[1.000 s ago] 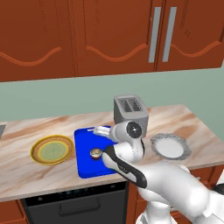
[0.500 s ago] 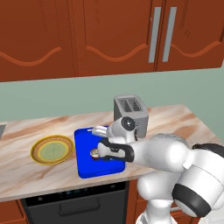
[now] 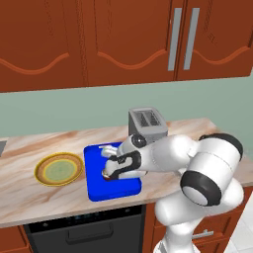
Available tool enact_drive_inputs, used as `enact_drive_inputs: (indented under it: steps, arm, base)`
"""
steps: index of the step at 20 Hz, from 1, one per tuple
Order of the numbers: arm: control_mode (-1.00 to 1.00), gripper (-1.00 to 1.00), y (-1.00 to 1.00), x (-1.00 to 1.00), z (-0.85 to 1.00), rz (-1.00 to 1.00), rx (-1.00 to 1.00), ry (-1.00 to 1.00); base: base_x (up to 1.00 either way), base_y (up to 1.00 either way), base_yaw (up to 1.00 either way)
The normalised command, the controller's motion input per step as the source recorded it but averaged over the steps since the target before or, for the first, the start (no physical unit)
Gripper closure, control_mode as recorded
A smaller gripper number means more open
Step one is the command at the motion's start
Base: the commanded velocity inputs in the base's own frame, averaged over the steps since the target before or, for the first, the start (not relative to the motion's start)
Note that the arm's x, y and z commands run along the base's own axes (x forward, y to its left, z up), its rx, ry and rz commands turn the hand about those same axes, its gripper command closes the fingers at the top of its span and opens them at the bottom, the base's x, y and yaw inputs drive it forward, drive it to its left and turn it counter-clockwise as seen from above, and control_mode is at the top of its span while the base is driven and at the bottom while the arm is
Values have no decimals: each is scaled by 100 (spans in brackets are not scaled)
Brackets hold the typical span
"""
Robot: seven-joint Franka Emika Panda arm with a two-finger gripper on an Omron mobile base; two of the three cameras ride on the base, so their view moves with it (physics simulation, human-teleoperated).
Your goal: Move the dessert items from the plates to the tray.
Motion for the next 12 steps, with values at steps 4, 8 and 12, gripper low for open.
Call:
enact_drive_inputs:
  steps: [4,8,12]
  arm:
    - [-100,100,19,24,-33,0,0,0]
    - [-100,100,8,23,-23,0,0,0]
    - [-100,100,10,27,-18,0,0,2]
  base:
    - [0,0,0]
    - [0,0,0]
    - [0,0,0]
